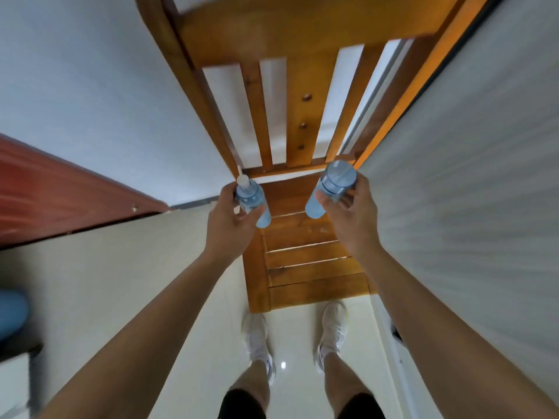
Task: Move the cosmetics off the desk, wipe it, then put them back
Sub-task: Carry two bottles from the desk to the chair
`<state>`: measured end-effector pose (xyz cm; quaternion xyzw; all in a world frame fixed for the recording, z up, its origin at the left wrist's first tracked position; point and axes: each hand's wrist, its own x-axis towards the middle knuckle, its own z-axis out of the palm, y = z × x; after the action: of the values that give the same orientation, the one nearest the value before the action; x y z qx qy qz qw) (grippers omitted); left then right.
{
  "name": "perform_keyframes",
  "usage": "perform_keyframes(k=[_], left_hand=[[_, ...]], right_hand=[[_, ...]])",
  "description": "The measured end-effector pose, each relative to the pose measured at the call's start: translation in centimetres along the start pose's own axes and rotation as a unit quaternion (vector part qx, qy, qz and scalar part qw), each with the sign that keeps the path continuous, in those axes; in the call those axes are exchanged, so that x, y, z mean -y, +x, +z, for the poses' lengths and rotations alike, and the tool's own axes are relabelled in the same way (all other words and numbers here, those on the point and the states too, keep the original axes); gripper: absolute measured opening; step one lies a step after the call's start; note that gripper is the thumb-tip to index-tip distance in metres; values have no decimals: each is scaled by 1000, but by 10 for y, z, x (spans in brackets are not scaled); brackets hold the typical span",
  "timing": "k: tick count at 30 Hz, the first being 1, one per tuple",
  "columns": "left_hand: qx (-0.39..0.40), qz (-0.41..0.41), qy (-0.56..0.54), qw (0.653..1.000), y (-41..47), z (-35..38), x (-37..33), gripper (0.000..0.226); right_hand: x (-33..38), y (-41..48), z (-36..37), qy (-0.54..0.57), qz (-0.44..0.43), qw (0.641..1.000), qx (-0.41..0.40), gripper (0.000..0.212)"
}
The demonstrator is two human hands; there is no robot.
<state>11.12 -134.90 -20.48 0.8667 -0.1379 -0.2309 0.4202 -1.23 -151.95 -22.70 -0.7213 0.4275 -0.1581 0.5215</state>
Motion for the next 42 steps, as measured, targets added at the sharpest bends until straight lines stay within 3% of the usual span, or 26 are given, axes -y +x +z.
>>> perform_keyframes(k=[7,18,25,29,33,38,42], left_hand=[[-13,-43,14,999,52,53,66,51],[35,-37,51,997,74,75,103,51],[28,-23,154,987,55,48,90,82],[-75,100,280,952,14,-4,59,65],[-163,169,340,911,-26,-94,0,63],[-310,116,391,859,-108,-229,-83,66],[-438,10,417,796,-217,-314,-113,68]], right_hand=[[-76,42,63,-70,8,996,58,69],[-105,66,97,-127,-18,979,161,72],[-75,43,77,-209,-52,964,155,93],[-23,12,40,-271,-175,945,57,65],[81,-11,13,-278,-319,906,37,64],[235,-31,11,-210,-500,839,48,63],[337,-82,40,-140,-617,769,91,68]])
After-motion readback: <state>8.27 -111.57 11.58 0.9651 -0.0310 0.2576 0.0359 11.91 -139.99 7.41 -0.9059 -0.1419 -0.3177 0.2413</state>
